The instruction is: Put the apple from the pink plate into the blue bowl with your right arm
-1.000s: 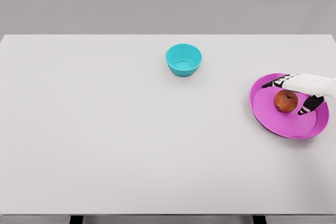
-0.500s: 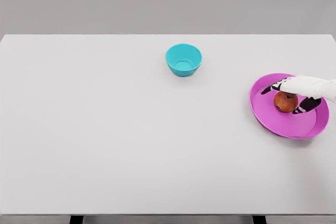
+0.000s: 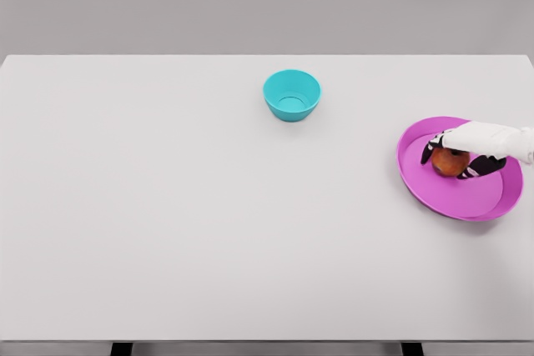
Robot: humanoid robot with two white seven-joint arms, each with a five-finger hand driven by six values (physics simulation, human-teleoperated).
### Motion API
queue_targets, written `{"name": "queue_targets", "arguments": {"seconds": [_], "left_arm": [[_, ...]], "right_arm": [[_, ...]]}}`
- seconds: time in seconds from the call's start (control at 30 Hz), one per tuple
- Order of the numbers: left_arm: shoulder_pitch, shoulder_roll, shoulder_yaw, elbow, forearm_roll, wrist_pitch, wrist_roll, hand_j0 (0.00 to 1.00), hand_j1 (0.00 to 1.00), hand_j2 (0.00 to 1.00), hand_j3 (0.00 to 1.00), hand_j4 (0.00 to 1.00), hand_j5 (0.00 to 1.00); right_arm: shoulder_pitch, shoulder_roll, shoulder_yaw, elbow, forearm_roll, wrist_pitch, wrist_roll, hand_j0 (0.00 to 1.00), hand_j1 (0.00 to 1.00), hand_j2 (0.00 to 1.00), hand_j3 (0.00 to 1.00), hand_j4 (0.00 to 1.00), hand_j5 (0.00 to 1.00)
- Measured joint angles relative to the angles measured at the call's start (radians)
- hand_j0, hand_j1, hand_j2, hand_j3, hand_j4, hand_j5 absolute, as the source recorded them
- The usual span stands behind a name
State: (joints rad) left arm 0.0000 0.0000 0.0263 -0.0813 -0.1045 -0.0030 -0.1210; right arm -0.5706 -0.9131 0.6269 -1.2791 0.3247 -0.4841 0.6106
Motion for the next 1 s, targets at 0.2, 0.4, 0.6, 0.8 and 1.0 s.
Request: {"name": "queue_targets", "arguments": {"seconds": [0.2,0.4,0.6,0.8,1.0], "left_arm": [[0.000,0.000,0.000,0.000,0.000,0.000,0.000,1.00,1.00,1.00,1.00,1.00,1.00],[0.000,0.000,0.000,0.000,0.000,0.000,0.000,1.00,1.00,1.00,1.00,1.00,1.00],[0.000,0.000,0.000,0.000,0.000,0.000,0.000,1.00,1.00,1.00,1.00,1.00,1.00],[0.000,0.000,0.000,0.000,0.000,0.000,0.000,1.00,1.00,1.00,1.00,1.00,1.00],[0.000,0.000,0.000,0.000,0.000,0.000,0.000,1.00,1.00,1.00,1.00,1.00,1.00]], "right_arm": [[-0.012,0.000,0.000,-0.004,0.001,0.000,0.000,0.49,0.49,0.49,0.49,0.49,0.49],[-0.041,0.001,-0.007,-0.014,0.000,-0.003,0.000,0.49,0.49,0.49,0.49,0.49,0.49],[-0.086,0.004,-0.011,-0.040,-0.002,0.000,0.000,0.49,0.49,0.49,0.49,0.49,0.49],[-0.147,0.068,-0.010,-0.016,0.000,0.005,0.001,0.49,0.49,0.49,0.49,0.49,0.49],[-0.187,0.143,-0.009,0.032,0.003,0.007,0.001,0.43,0.43,0.43,0.43,0.43,0.43]]}}
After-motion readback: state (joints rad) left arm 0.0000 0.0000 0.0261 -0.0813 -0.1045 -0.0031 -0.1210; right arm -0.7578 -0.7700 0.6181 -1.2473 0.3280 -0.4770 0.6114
